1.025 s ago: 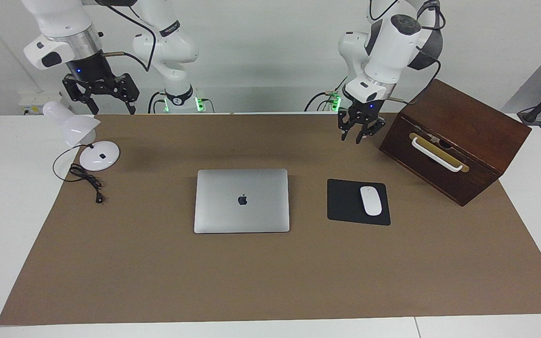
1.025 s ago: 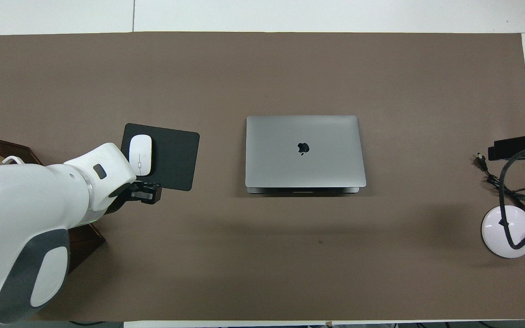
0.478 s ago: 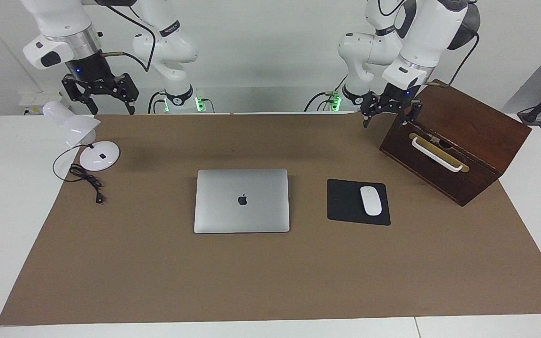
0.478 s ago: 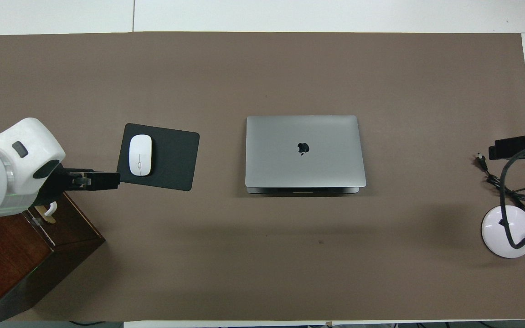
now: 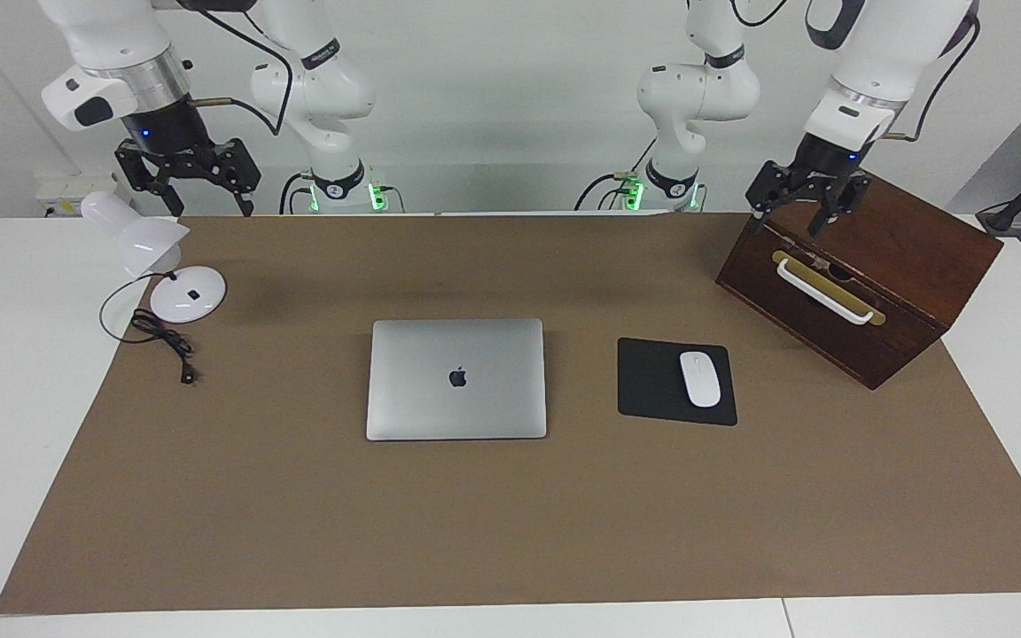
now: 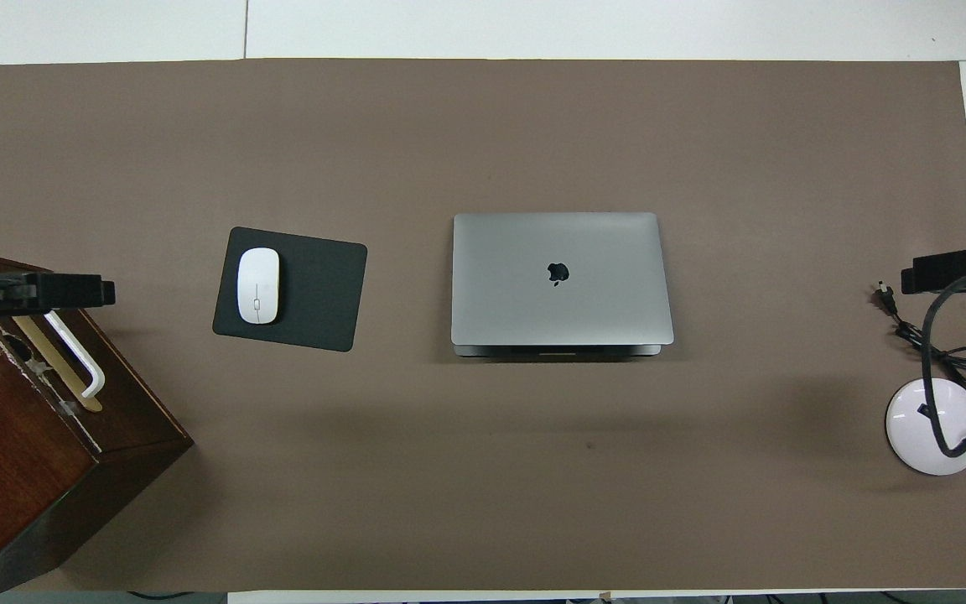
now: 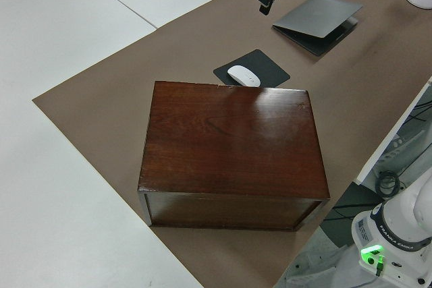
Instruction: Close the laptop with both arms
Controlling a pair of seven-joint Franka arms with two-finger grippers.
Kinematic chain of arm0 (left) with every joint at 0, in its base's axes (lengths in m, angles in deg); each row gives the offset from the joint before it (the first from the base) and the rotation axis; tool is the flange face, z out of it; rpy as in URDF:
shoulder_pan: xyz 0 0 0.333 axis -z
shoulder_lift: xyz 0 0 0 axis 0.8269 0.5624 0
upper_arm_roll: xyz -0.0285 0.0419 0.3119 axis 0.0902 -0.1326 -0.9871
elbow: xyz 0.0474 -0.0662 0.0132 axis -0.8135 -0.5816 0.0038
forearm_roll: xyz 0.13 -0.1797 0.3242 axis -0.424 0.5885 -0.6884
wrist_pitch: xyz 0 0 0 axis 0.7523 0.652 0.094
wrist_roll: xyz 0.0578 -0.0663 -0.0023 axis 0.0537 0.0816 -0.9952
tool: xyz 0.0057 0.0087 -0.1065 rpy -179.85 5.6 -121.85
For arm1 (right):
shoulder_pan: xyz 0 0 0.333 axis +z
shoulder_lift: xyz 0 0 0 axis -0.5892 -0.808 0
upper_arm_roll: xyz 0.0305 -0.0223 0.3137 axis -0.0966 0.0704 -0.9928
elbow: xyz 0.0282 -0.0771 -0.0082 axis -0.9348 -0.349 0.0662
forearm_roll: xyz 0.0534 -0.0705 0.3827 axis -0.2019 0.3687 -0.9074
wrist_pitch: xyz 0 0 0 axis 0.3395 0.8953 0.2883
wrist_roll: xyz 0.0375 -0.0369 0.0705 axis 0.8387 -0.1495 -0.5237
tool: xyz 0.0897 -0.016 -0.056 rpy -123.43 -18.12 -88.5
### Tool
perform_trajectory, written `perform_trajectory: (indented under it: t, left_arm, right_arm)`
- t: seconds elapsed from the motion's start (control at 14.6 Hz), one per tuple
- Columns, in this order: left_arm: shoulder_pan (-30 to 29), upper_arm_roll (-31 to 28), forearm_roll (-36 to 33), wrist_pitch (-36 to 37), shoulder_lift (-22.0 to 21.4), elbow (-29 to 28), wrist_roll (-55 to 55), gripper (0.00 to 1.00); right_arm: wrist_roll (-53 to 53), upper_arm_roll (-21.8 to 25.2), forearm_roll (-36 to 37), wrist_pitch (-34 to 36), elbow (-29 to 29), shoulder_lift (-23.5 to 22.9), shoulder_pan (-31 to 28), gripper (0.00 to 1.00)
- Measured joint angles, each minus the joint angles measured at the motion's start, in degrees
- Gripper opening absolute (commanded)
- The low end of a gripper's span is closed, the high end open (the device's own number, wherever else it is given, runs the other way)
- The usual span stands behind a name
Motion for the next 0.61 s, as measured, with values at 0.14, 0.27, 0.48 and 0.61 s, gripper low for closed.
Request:
perform_trajectory:
  t: [0.14,0.27,0.48,0.61]
  left_arm:
    - [-0.84,-0.05,-1.85,2.6,2.42,5.18,0.12,1.0]
    - [-1.35,-0.06,-2.29,3.69,4.51,9.07,0.12,1.0]
    - [-2.46,-0.08,-2.29,6.21,6.63,12.55,0.12,1.0]
    - [-3.27,-0.11,-2.29,7.82,7.34,13.84,0.12,1.0]
  right_arm:
    - [0.0,0.01,0.0,0.0,0.0,0.0,-0.02,1.0]
    - [0.0,0.01,0.0,0.0,0.0,0.0,-0.02,1.0]
    - [0.0,0.01,0.0,0.0,0.0,0.0,-0.01,1.0]
    - [0.0,-0.01,0.0,0.0,0.0,0.0,0.02,1.0]
